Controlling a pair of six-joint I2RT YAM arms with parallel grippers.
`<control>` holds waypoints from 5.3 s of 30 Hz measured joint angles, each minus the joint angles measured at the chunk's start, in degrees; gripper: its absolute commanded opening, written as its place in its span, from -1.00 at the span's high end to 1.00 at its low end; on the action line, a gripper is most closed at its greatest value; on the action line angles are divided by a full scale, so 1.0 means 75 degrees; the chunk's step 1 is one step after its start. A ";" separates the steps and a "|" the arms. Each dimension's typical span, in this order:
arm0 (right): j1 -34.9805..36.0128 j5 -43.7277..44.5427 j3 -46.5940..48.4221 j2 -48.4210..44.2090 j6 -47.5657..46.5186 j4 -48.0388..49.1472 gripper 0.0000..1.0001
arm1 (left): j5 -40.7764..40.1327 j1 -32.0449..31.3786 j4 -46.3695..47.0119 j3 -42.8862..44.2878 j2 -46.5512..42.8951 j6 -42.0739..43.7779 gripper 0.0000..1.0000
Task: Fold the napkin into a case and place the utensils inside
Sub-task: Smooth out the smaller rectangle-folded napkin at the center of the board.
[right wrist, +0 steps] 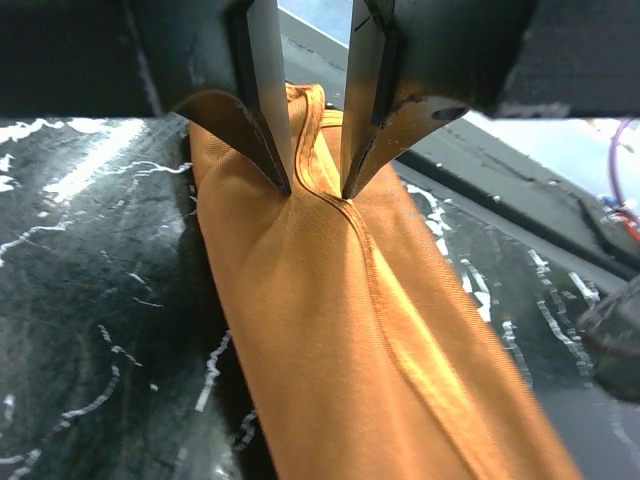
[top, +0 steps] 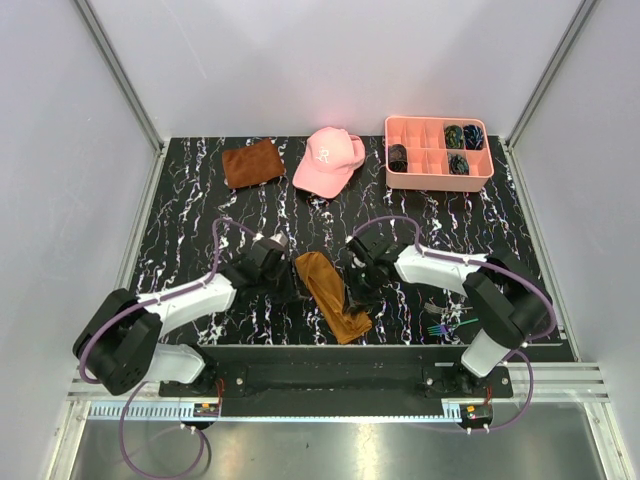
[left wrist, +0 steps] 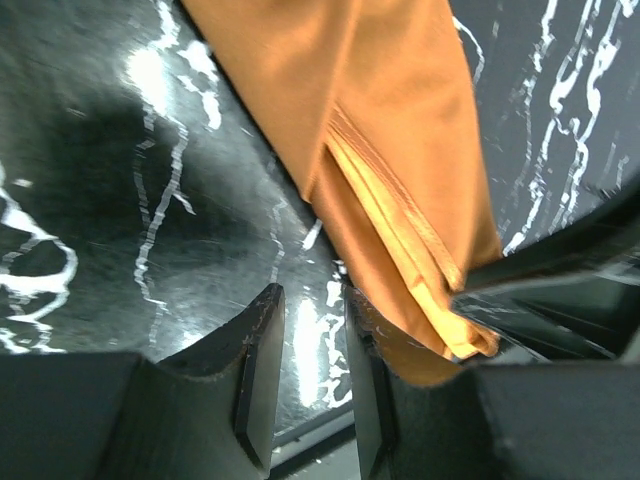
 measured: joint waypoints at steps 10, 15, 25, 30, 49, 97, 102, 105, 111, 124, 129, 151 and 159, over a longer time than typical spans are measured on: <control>0.0289 0.1422 0.1309 -0.0003 -0.0469 -0.1734 -0.12 | 0.0227 -0.0627 0.0396 -0.0015 0.0003 -0.0475 0.42; 0.0755 0.1781 0.1801 -0.0032 -0.0758 -0.2177 -0.12 | 0.0224 -0.0679 0.0638 -0.0102 0.0003 -0.0729 0.51; 0.1134 0.2008 0.1845 0.0606 -0.1096 -0.2259 -0.12 | 0.0224 -0.0679 0.0935 -0.0624 -0.0017 -0.1256 0.50; 0.1376 0.2171 0.1961 0.0959 -0.1151 -0.2247 -0.12 | 0.0224 -0.0679 0.1055 -0.0667 -0.0017 -0.1425 0.50; 0.2072 0.3311 0.2311 0.1612 -0.1160 -0.2433 0.64 | 0.0233 -0.0717 0.1754 -0.0866 0.0647 -0.1679 0.63; 0.2084 0.2346 0.3019 0.1489 -0.0901 -0.3034 1.00 | 0.0254 -0.1192 0.1821 -0.0807 0.0819 -0.1731 0.86; 0.2087 0.2008 0.2990 0.1498 -0.0615 -0.2780 1.00 | 0.0254 -0.1227 0.1830 -0.0807 0.0816 -0.1734 0.88; 0.2087 0.1845 0.2841 0.1512 -0.0449 -0.2451 1.00 | 0.0254 -0.1236 0.1848 -0.0807 0.0816 -0.1734 0.89; 0.2066 0.1711 0.2323 0.1751 -0.0187 -0.1714 0.99 | 0.0251 -0.1233 0.1848 -0.0845 0.0790 -0.1813 0.86; 0.2034 0.1492 0.1696 0.1399 0.0140 -0.0912 0.74 | 0.0259 0.0166 0.1055 -0.0734 -0.0627 -0.1411 0.63; 0.2031 0.1475 0.1495 0.1265 0.0233 -0.0659 0.80 | 0.0589 0.0449 0.1174 -0.0300 -0.0160 -0.1378 0.69; 0.1938 0.1122 0.0839 0.0825 0.0504 -0.0026 0.48 | 0.1591 0.0746 0.1865 -0.0029 0.1775 -0.0417 0.88; 0.1682 0.0848 0.0437 -0.0015 0.0667 -0.0195 -0.03 | 0.1629 0.0778 0.1772 0.0321 0.2020 0.0146 0.88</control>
